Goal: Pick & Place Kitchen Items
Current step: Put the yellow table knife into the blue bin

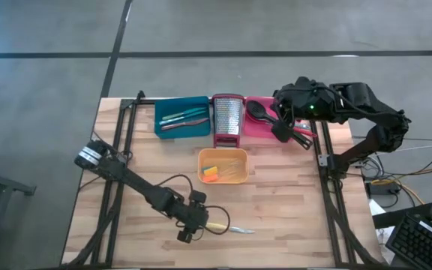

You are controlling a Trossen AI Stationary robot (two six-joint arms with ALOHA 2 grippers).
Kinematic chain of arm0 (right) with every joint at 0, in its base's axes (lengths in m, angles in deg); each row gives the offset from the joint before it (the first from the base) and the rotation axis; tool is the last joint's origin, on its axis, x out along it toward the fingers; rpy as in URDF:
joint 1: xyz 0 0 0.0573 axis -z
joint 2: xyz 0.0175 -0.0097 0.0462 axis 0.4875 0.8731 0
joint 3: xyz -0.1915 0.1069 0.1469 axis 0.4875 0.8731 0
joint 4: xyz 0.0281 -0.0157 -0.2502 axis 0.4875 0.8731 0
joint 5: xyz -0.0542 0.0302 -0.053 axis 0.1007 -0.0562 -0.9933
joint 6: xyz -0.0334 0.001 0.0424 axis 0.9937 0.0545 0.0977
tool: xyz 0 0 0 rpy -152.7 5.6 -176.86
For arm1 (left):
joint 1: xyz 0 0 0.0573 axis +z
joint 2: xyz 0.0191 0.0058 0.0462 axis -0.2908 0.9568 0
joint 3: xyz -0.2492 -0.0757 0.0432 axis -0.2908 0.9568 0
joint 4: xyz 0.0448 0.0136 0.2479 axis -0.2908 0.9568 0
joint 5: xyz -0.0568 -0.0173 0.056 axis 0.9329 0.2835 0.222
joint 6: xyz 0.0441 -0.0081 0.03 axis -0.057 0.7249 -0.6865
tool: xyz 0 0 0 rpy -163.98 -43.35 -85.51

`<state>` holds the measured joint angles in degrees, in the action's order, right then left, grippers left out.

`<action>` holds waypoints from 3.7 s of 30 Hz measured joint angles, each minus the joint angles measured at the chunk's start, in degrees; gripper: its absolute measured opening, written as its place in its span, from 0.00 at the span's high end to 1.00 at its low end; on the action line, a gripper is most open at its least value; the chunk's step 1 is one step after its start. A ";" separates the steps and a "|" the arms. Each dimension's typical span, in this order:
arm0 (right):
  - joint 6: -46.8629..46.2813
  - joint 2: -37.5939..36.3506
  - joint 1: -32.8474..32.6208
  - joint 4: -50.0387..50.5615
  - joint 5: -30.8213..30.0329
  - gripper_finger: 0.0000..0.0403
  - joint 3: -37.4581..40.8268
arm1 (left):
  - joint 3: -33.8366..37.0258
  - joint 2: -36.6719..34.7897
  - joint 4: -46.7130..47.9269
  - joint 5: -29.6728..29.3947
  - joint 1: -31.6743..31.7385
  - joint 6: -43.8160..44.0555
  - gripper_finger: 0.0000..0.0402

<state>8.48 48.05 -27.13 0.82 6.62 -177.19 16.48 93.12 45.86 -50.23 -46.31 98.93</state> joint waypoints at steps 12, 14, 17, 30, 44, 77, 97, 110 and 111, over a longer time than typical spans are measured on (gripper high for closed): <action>3.44 -5.92 -0.70 -12.02 4.61 0.98 6.66 | 0.45 1.76 -2.87 0.21 0.07 1.83 0.50; 4.24 -8.89 -0.70 -15.22 5.10 0.98 10.73 | 0.65 1.84 -3.09 0.21 0.07 1.76 0.50; 3.90 -14.28 -0.68 -18.00 7.16 0.98 17.38 | 0.66 2.57 -4.15 0.23 0.21 1.24 0.50; -0.16 -41.05 -0.70 -29.24 12.29 0.98 49.65 | 0.50 4.54 -6.06 2.15 2.96 -0.24 0.60; 7.92 -69.44 -0.68 -37.55 16.11 0.98 76.61 | 0.55 2.81 -0.89 2.46 3.48 -0.88 0.80; 9.31 -77.14 -0.68 -40.32 11.46 0.98 79.55 | 0.74 -44.25 39.55 -34.70 27.68 -8.08 0.80; 9.35 -77.21 -0.68 -40.32 11.47 0.98 79.55 | 0.68 -45.67 39.24 -20.75 49.44 -23.00 0.80; 9.35 -77.21 -0.68 -40.32 11.47 0.98 79.55 | 2.01 -44.16 35.90 -10.75 56.87 -27.83 0.80; 9.35 -77.21 -0.68 -40.33 11.47 0.98 79.55 | 2.64 -43.87 35.28 -10.48 57.57 -28.39 0.80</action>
<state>17.83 -29.16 -27.81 -39.51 18.09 -97.65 19.12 49.25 81.15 -60.72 11.26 70.54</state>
